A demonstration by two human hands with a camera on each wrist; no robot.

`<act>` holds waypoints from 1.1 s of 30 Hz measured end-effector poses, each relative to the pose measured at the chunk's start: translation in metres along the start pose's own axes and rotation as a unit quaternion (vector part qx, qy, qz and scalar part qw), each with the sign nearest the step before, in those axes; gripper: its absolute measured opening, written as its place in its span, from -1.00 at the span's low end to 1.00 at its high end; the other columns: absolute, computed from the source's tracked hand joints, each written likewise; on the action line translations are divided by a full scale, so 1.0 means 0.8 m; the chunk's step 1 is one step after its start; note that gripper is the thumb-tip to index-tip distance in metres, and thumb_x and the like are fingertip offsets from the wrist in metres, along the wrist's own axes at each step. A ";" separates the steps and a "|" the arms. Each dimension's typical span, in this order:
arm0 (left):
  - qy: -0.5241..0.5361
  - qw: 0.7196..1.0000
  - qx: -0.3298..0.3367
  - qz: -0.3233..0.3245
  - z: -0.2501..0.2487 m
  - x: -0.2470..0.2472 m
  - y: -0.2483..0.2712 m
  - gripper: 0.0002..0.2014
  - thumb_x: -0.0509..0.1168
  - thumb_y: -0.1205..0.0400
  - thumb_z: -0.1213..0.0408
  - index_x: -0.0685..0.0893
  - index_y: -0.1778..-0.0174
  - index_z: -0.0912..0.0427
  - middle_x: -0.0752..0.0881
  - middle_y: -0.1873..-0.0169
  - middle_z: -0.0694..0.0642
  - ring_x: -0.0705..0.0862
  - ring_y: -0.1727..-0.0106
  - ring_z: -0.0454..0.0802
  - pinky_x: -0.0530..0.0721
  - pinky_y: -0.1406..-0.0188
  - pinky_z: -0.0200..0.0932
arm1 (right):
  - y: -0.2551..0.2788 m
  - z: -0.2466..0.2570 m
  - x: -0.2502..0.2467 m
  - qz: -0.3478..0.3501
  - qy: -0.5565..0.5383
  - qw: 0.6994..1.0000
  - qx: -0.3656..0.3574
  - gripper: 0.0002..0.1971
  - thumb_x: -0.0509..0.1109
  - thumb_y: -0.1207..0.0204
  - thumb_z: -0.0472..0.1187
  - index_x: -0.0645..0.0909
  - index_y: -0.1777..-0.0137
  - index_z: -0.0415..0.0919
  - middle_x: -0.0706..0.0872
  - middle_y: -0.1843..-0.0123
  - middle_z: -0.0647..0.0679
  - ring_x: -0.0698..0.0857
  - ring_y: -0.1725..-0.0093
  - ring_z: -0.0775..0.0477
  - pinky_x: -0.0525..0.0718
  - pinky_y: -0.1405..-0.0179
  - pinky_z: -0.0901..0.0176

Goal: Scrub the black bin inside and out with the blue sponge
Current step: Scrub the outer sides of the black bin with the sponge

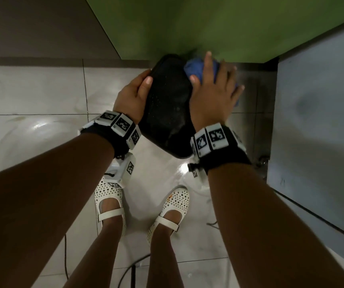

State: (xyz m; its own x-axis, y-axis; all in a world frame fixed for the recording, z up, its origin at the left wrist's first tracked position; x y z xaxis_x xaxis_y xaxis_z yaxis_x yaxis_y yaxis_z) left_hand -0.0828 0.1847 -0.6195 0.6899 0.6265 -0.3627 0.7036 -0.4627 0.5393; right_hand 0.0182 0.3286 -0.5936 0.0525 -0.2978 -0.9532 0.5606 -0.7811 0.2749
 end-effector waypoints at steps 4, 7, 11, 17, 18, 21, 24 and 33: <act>0.011 1.000 -0.008 -0.014 0.003 -0.002 0.000 -0.53 0.03 -0.62 -0.11 0.47 -0.42 -0.08 0.62 -0.34 0.02 0.55 -0.37 -0.03 0.47 -0.46 0.01 | 0.036 -0.032 0.004 -0.073 -0.017 0.995 0.071 -0.42 -0.01 -0.61 0.19 0.16 -0.62 0.05 0.14 -0.67 -0.22 0.08 -0.64 -0.40 0.12 -0.54 -0.38; 0.007 1.000 -0.006 -0.013 0.002 -0.002 -0.002 -0.58 0.03 -0.68 -0.02 0.40 -0.46 -0.09 0.56 -0.40 0.01 0.49 -0.42 -0.09 0.38 -0.41 -0.26 | 0.070 -0.034 0.018 -0.059 -0.033 0.993 0.095 -0.44 0.03 -0.66 0.10 0.17 -0.62 -0.08 0.12 -0.66 -0.32 0.06 -0.62 -0.48 0.11 -0.55 -0.34; 0.015 1.000 0.012 -0.005 0.003 -0.002 -0.006 -0.61 0.02 -0.70 0.03 0.38 -0.47 -0.13 0.56 -0.40 0.00 0.49 -0.40 -0.12 0.38 -0.31 -0.34 | 0.129 -0.003 0.038 -0.058 0.020 0.997 0.054 -0.45 0.03 -0.64 0.06 0.30 -0.57 -0.17 0.32 -0.58 -0.33 0.27 -0.54 -0.51 0.24 -0.49 -0.29; 0.036 0.999 0.022 0.018 0.005 -0.003 -0.012 -0.63 0.01 -0.71 0.08 0.42 -0.44 -0.13 0.59 -0.22 -0.12 0.55 -0.27 -0.19 0.47 -0.25 -0.38 | 0.132 0.046 0.041 -0.014 0.027 0.997 -0.071 -0.45 -0.05 -0.62 0.03 0.30 -0.56 -0.15 0.37 -0.58 -0.22 0.31 -0.56 -0.38 0.19 -0.53 -0.25; 0.035 0.999 0.025 0.020 0.005 -0.004 -0.013 -0.63 0.01 -0.71 0.09 0.41 -0.45 -0.11 0.58 -0.21 -0.12 0.55 -0.26 -0.20 0.48 -0.25 -0.39 | 0.123 0.054 0.042 -0.005 0.024 0.994 -0.103 -0.46 -0.04 -0.62 0.05 0.30 -0.56 -0.12 0.35 -0.59 -0.21 0.28 -0.58 -0.37 0.17 -0.54 -0.26; 0.033 0.998 0.025 0.036 0.008 -0.004 -0.013 -0.62 0.01 -0.71 0.10 0.38 -0.47 -0.10 0.59 -0.23 -0.09 0.56 -0.27 -0.18 0.51 -0.26 -0.36 | 0.072 0.057 0.026 -0.028 0.025 0.991 -0.126 -0.47 0.05 -0.63 0.10 0.29 -0.57 -0.02 0.30 -0.62 -0.17 0.21 -0.61 -0.38 0.11 -0.52 -0.40; 0.038 0.998 0.026 0.034 0.008 -0.003 -0.013 -0.61 0.02 -0.70 0.07 0.38 -0.47 -0.14 0.59 -0.32 -0.02 0.55 -0.33 -0.13 0.49 -0.36 -0.23 | 0.020 0.034 0.009 0.031 0.029 0.996 -0.081 -0.45 -0.05 -0.67 0.14 -0.01 -0.64 0.13 -0.01 -0.70 -0.11 -0.09 -0.66 -0.37 -0.12 -0.51 -0.51; 0.044 0.999 0.023 0.010 0.007 -0.002 -0.010 -0.62 0.03 -0.70 0.08 0.41 -0.45 -0.11 0.56 -0.39 -0.03 0.49 -0.39 -0.16 0.41 -0.37 -0.33 | 0.083 -0.028 0.025 -0.048 0.002 0.989 0.143 -0.43 -0.04 -0.65 0.12 0.18 -0.62 -0.05 0.17 -0.64 -0.33 0.13 -0.60 -0.49 0.18 -0.52 -0.37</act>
State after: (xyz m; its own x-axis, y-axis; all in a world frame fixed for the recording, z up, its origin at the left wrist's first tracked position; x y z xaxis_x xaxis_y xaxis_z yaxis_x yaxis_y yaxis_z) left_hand -0.0884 0.1836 -0.6272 0.6879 0.6688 -0.2819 0.6980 -0.5031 0.5096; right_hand 0.0752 0.2833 -0.5971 0.0143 -0.2129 -0.9770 0.3066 -0.9291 0.2069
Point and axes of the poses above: each hand's wrist, its own y-axis away from the middle knuckle, its own x-axis out of the palm, z = x × y, the point moved 5 cm from there along -y, towards the middle knuckle
